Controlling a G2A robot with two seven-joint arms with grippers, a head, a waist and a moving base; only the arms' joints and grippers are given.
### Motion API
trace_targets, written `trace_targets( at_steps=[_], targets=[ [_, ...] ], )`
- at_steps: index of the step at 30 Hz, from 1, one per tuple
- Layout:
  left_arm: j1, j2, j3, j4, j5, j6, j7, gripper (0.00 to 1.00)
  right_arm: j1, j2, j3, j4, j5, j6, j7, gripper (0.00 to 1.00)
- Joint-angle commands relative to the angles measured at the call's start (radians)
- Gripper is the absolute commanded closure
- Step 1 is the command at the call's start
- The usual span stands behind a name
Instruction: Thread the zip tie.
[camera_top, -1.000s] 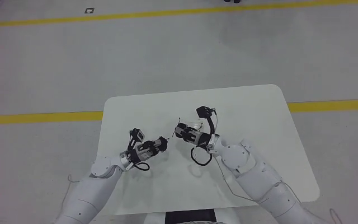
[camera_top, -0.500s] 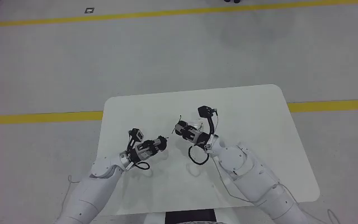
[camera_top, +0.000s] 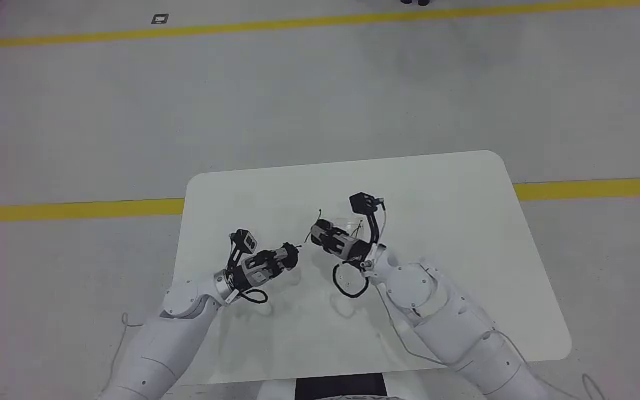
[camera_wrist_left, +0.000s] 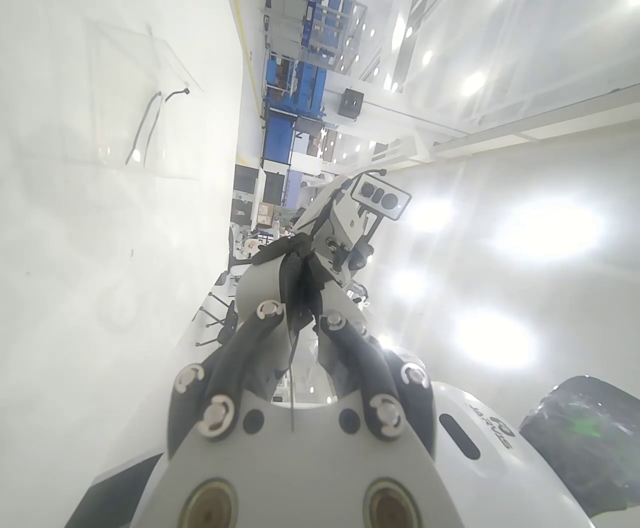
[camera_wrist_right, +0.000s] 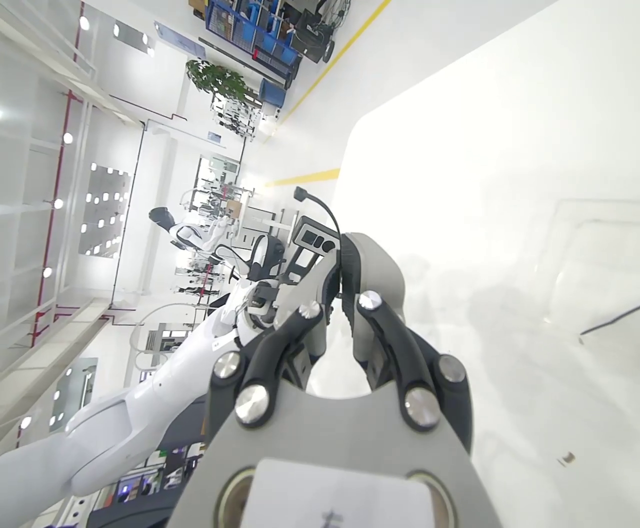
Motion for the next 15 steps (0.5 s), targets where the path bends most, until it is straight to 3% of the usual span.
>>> trace_targets(
  at_steps=[1, 15],
  targets=[
    [0.000, 0.000, 0.000, 0.000, 0.000, 0.000, 0.000, 1.00, 0.001, -0.001, -0.001, 0.001, 0.000, 0.003, 0.000, 1.00],
    [0.000, 0.000, 0.000, 0.000, 0.000, 0.000, 0.000, 1.00, 0.000, -0.009, -0.013, -0.003, -0.007, 0.005, 0.007, 1.00]
  ],
)
